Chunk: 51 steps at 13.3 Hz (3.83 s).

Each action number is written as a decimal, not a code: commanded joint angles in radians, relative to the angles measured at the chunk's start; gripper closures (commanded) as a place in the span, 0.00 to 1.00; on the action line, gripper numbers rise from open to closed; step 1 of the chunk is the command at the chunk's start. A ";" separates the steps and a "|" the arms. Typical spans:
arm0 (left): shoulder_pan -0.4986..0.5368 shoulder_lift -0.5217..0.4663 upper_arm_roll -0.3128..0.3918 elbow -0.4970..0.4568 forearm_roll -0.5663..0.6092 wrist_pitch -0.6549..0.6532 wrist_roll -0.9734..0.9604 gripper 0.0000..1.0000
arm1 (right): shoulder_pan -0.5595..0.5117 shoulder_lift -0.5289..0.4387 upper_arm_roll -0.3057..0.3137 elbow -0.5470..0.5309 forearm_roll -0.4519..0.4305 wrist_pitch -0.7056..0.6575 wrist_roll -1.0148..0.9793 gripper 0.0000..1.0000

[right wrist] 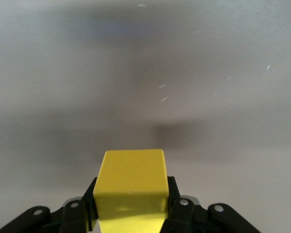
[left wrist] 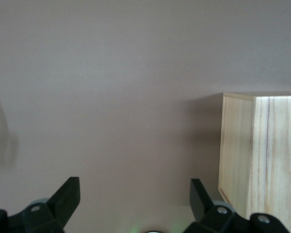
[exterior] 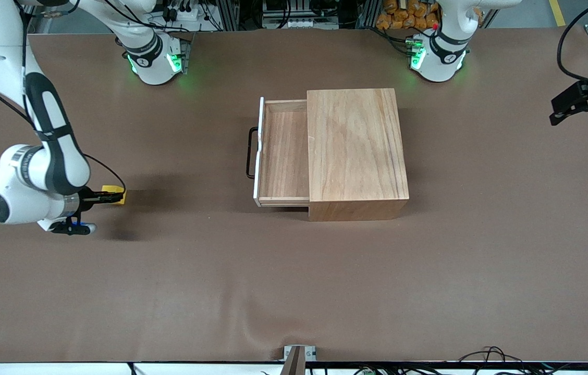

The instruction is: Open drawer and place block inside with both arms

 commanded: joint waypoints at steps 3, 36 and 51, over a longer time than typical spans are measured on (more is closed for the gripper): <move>0.147 -0.015 -0.132 -0.038 -0.018 -0.007 0.011 0.00 | 0.180 -0.039 0.020 0.239 0.054 -0.295 0.234 1.00; 0.209 -0.021 -0.116 0.015 -0.083 -0.017 0.004 0.00 | 0.605 0.012 0.016 0.619 0.155 -0.310 0.769 0.00; 0.215 -0.032 -0.123 -0.012 -0.084 -0.004 0.003 0.00 | 0.161 -0.336 0.014 0.647 -0.089 -0.546 0.367 0.00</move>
